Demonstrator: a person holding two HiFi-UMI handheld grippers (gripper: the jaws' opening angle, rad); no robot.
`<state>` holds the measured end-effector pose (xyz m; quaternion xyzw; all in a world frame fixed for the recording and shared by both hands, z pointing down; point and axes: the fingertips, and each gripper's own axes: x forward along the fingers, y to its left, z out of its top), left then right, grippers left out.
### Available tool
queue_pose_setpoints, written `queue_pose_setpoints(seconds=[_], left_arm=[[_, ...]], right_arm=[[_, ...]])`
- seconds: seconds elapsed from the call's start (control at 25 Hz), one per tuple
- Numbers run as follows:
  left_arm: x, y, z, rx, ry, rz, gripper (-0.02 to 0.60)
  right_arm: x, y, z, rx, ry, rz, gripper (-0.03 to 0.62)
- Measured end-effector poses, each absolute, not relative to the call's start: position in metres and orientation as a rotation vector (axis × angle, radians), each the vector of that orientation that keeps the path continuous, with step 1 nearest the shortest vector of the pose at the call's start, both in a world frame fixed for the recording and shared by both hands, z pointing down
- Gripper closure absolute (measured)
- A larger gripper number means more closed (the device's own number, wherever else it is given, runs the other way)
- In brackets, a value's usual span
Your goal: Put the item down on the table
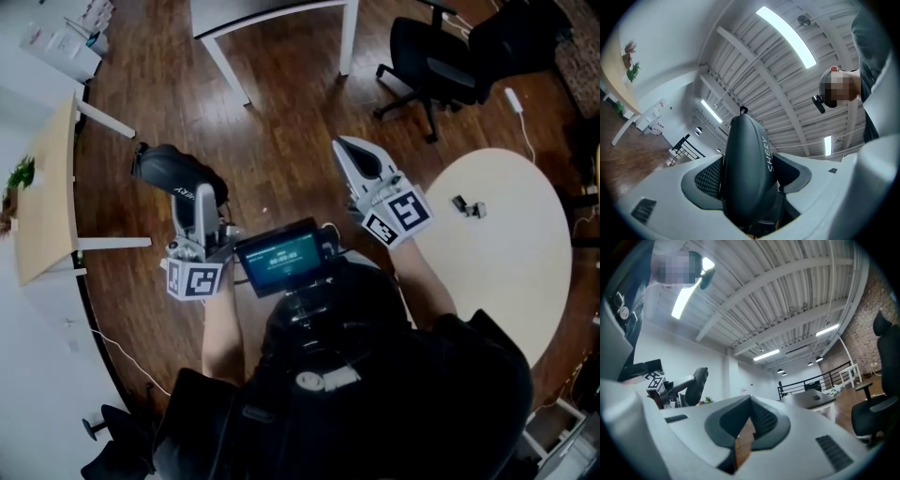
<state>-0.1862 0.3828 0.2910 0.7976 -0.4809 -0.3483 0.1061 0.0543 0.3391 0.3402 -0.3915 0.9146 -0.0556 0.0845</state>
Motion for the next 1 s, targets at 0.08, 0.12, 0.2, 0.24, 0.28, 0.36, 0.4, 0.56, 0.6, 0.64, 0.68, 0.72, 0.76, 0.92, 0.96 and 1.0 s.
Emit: queue_pose_setpoints(seconds=[0.08, 0.12, 0.2, 0.24, 0.28, 0.36, 0.4, 0.56, 0.6, 0.64, 0.68, 0.72, 0.76, 0.92, 0.96, 1.0], left_arm=[[-0.168, 0.349, 0.285, 2.360, -1.413, -1.019, 0.258], [-0.160, 0.336, 0.281, 2.370, -1.416, -1.012, 0.258], [-0.149, 0.316, 0.274, 2.380, -1.414, -1.012, 0.258], [-0.143, 0.308, 0.272, 2.384, -1.407, -1.016, 0.258], [-0.138, 0.301, 0.271, 2.391, -1.403, -1.014, 0.258], [-0.128, 0.292, 0.270, 2.403, -1.402, -1.001, 0.258], [-0.125, 0.288, 0.269, 2.406, -1.404, -0.998, 0.258], [-0.118, 0.277, 0.264, 2.423, -1.413, -1.000, 0.258], [-0.117, 0.275, 0.263, 2.428, -1.413, -1.002, 0.258], [-0.116, 0.273, 0.262, 2.430, -1.411, -1.006, 0.258], [-0.115, 0.271, 0.262, 2.431, -1.408, -1.008, 0.258], [-0.115, 0.270, 0.261, 2.431, -1.407, -1.009, 0.258], [-0.115, 0.268, 0.261, 2.433, -1.407, -1.010, 0.258], [-0.116, 0.257, 0.262, 2.436, -1.406, -1.008, 0.258], [-0.116, 0.254, 0.264, 2.435, -1.404, -1.005, 0.258], [-0.117, 0.250, 0.266, 2.434, -1.401, -1.000, 0.258]], right_arm=[[0.071, 0.306, 0.337, -1.171, 2.713, -0.180, 0.589], [0.078, 0.293, 0.335, -1.169, 2.708, -0.183, 0.589], [0.086, 0.272, 0.329, -1.160, 2.707, -0.175, 0.589], [0.090, 0.263, 0.328, -1.155, 2.708, -0.171, 0.589], [0.094, 0.257, 0.327, -1.151, 2.705, -0.169, 0.589], [0.101, 0.248, 0.327, -1.144, 2.700, -0.168, 0.589], [0.103, 0.245, 0.327, -1.141, 2.700, -0.166, 0.589], [0.108, 0.233, 0.325, -1.126, 2.695, -0.157, 0.589], [0.109, 0.230, 0.324, -1.123, 2.692, -0.153, 0.589], [0.109, 0.228, 0.323, -1.121, 2.689, -0.149, 0.589], [0.109, 0.227, 0.321, -1.120, 2.686, -0.145, 0.589], [0.109, 0.225, 0.320, -1.118, 2.684, -0.141, 0.589], [0.108, 0.223, 0.319, -1.116, 2.684, -0.138, 0.589], [0.105, 0.213, 0.318, -1.111, 2.690, -0.134, 0.589], [0.104, 0.210, 0.319, -1.112, 2.692, -0.135, 0.589], [0.102, 0.207, 0.320, -1.114, 2.694, -0.138, 0.589]])
